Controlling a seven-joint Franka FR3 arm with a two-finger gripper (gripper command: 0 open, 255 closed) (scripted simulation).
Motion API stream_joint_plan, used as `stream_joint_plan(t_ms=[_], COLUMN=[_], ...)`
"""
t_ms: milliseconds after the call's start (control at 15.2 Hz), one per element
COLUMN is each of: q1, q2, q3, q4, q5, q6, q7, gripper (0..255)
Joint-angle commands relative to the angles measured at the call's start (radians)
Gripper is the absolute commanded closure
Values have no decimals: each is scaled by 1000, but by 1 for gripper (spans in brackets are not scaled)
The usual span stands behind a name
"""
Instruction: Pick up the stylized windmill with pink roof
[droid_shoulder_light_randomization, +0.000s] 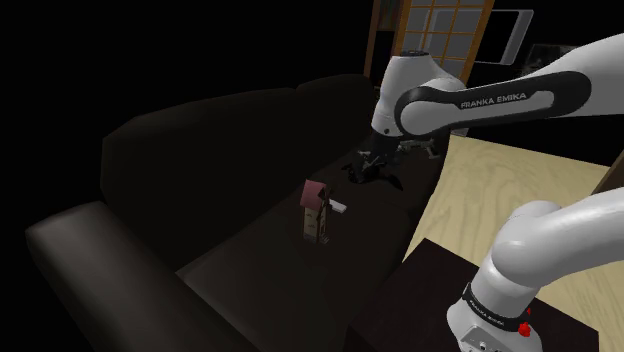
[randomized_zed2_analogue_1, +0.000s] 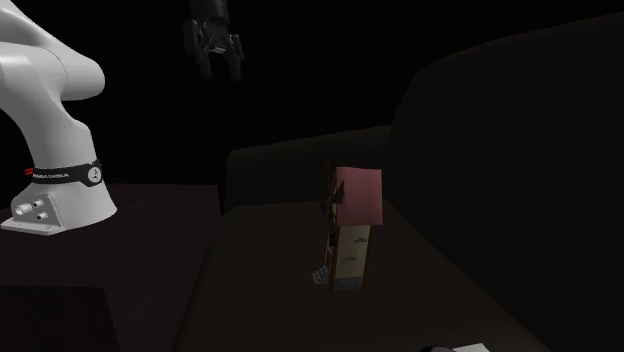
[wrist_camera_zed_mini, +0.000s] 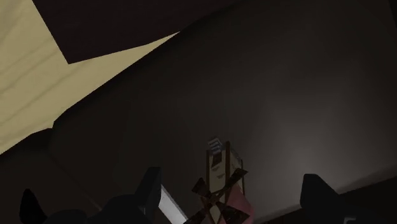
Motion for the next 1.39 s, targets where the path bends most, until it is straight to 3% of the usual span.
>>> stream_joint_plan(t_ms=[0,330,594,792,990,1188,1320], q1=[-23,-103,-207,-304,-369,-354,-319], q2=[58,229,397,539,697,852,945], q3=[39,155,262,344,386,353,310], q4=[-11,-24,7,58,136,233,301], q5=[-6,-60,-183,-354,-592,-810,-915], q6=[87,299,442,515,537,517,498], q7=[78,298,525,747,1012,1253,1380], gripper=[0,0,0,0,0,0,0])
